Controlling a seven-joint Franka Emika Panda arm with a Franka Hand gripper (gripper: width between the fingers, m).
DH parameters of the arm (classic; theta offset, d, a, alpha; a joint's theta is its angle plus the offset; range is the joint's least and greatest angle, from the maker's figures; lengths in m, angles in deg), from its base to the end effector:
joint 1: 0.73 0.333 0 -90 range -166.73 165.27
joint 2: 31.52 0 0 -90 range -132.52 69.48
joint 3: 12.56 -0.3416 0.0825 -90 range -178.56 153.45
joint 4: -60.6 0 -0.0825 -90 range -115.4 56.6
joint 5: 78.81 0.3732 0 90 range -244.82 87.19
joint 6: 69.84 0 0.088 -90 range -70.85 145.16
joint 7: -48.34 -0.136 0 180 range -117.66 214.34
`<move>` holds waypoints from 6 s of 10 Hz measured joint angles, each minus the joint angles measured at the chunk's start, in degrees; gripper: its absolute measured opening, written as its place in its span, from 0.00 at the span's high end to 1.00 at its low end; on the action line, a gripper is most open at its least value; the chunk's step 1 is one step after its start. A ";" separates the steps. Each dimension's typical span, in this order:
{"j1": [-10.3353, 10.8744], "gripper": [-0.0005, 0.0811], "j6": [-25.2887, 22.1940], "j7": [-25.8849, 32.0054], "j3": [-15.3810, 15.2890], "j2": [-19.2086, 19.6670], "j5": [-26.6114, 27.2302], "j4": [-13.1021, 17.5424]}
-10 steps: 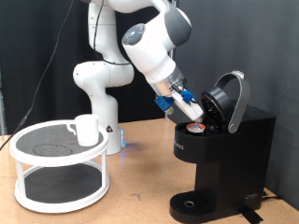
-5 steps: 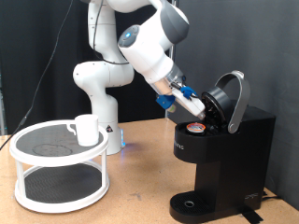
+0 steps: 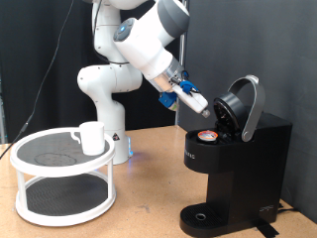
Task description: Make a cup of coffee with the keurig machine
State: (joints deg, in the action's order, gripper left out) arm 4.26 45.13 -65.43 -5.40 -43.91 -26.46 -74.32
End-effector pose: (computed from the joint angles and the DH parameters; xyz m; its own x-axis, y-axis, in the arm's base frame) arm 0.4558 0.0495 0.4361 -0.7683 -0.3841 -0.5120 -0.6347 0.5606 0.5319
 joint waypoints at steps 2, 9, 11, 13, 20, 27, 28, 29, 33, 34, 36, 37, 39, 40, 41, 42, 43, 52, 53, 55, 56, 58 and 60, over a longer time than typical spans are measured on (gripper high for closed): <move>-0.08 0.09 -4.04 0.49 1.97 -1.73 4.04 1.11; -1.15 0.09 -6.13 -3.64 3.66 -6.67 5.87 7.58; -1.00 0.09 -6.08 -3.45 3.50 -6.61 6.54 7.75; -0.39 0.09 -4.66 -4.75 2.20 -5.65 8.21 10.28; 0.52 0.09 -1.95 -14.61 -7.03 2.51 -3.80 21.24; 3.12 0.09 -1.83 -18.90 -13.57 12.17 -12.21 30.40; 3.54 0.09 -1.61 -19.35 -14.42 13.57 -12.62 31.52; 3.99 0.09 -1.36 -19.80 -15.18 14.97 -12.88 32.61; 5.51 0.09 -1.49 -22.06 -17.00 19.35 -17.02 36.43; 5.49 0.09 -1.48 -21.86 -16.96 19.37 -17.67 36.45; 5.17 0.25 -1.44 -20.51 -16.71 18.55 -17.97 35.56; 4.84 0.42 -1.60 -20.13 -16.51 17.55 -17.97 34.21; 3.94 0.64 -2.17 -19.88 -16.02 14.63 -17.96 30.33; 3.44 0.82 -2.38 -19.86 -15.83 13.17 -17.96 28.24; 3.04 0.82 -2.42 -19.85 -15.57 11.75 -17.92 26.14; 2.84 0.95 -2.42 -19.84 -15.31 10.26 -17.78 24.34; 2.54 0.95 -2.16 -19.77 -15.12 8.66 -17.50 22.49; -2.68 0.99 -2.06 -19.33 -10.66 0.47 -20.92 11.26; -3.18 0.99 -2.20 -19.33 -10.40 0.36 -21.99 10.68; -4.17 0.99 -2.18 -19.44 -10.04 0.33 -24.50 9.40; -5.03 0.99 -1.86 -19.45 -9.89 0.36 -26.12 8.27; -6.47 0.99 0.05 -19.41 -9.38 0.35 -28.13 6.07; -7.94 0.99 2.48 -19.01 -8.69 0.43 -29.77 3.51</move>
State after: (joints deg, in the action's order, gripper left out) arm -3.68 47.61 -84.43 -14.09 -43.48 -56.23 -70.81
